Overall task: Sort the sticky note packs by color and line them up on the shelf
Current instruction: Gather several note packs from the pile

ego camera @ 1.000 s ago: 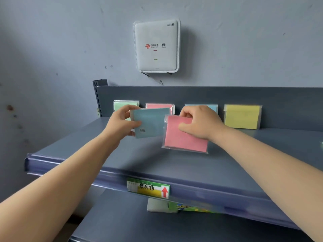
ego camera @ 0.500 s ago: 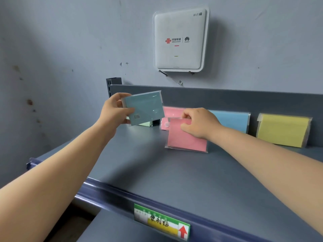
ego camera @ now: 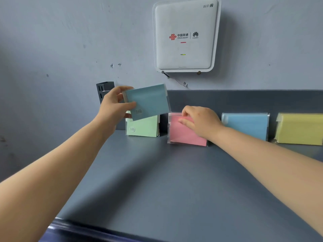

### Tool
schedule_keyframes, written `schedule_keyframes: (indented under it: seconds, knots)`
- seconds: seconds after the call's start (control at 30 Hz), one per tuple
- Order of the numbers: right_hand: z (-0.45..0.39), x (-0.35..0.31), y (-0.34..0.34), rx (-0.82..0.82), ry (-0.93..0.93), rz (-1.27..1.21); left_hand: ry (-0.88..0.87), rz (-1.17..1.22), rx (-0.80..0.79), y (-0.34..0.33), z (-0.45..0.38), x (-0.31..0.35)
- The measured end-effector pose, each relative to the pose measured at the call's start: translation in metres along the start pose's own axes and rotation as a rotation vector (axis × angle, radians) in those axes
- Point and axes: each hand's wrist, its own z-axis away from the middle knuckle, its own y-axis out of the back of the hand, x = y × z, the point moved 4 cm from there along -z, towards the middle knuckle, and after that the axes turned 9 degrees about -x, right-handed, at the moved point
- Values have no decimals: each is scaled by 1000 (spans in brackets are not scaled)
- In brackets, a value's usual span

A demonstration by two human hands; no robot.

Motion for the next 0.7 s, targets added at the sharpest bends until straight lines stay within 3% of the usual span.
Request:
schedule_keyframes:
  seconds: [0.17, 0.33, 0.57, 0.7]
  knots:
    - [-7, -7, -8, 84, 89, 254, -28, 35, -71, 2, -13, -6]
    - [-9, -10, -13, 106, 2, 446, -44, 59, -127, -1, -19, -7]
    - [-10, -9, -8, 129, -90, 414, -41, 52, -146, -8, -17, -4]
    - [-5, 2, 8, 55, -137, 228, -34, 48, -165, -21, -14, -2]
